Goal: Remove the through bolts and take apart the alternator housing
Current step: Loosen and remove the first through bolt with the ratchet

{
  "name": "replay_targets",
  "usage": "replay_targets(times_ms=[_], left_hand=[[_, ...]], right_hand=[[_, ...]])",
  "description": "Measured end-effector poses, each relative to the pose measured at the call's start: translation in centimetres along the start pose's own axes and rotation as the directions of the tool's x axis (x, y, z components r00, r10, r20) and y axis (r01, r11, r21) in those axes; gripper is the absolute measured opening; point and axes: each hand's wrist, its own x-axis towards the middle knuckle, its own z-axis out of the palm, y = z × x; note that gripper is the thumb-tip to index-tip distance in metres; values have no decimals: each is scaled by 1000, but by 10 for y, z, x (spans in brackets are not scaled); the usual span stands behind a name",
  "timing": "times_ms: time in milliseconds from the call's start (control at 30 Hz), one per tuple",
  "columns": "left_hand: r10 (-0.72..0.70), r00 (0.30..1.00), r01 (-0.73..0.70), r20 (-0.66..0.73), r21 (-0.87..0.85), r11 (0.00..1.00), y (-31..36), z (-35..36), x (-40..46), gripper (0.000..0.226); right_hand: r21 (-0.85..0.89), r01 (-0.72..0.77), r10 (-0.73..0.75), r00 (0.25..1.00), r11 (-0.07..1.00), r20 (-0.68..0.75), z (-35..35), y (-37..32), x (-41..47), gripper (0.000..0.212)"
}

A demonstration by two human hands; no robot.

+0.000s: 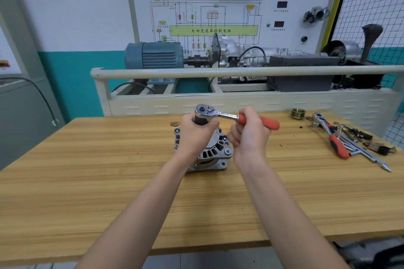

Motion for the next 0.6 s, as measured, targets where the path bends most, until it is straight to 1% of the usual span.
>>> replay_targets(times_ms=[33,100,200,267,300,333,400,500,567,600], left_hand=[[12,999,-13,38,25,1000,0,-4,0,34],[48,988,-62,144,93,994,2,-10,-1,32],[28,949,-83,314,164,983,12,-18,3,27],[4,924,-49,383,108,993,18,-18,9,32],[-3,924,-22,383,61,998,18,-17,11,38],[-11,930,3,366,22,1000,16,-16,12,45],[-13,953,18,304,-15,1000,9,-13,11,49],[47,987,-46,156,-14,999,4,-5,7,34],[93,993,-91,78,-28,995,3,-1,5,23],[99,994,-98,50,-36,995,4,1,4,22]], right_hand=[[-65,-44,48,998,997,49,2,-7,10,50],[-213,-137,173,972,967,159,8,-21,30,52],[-436,-220,368,884,873,290,23,-37,56,50],[-505,-220,421,846,835,328,32,-40,65,50],[-509,-218,425,841,833,334,35,-38,66,49],[-493,-220,414,849,842,328,37,-35,66,48],[-395,-221,344,898,892,274,37,-27,60,43],[-205,-157,188,972,966,143,25,-15,45,38],[-104,-88,94,994,991,53,15,-9,31,39],[-56,-55,56,998,997,11,10,-6,23,41]])
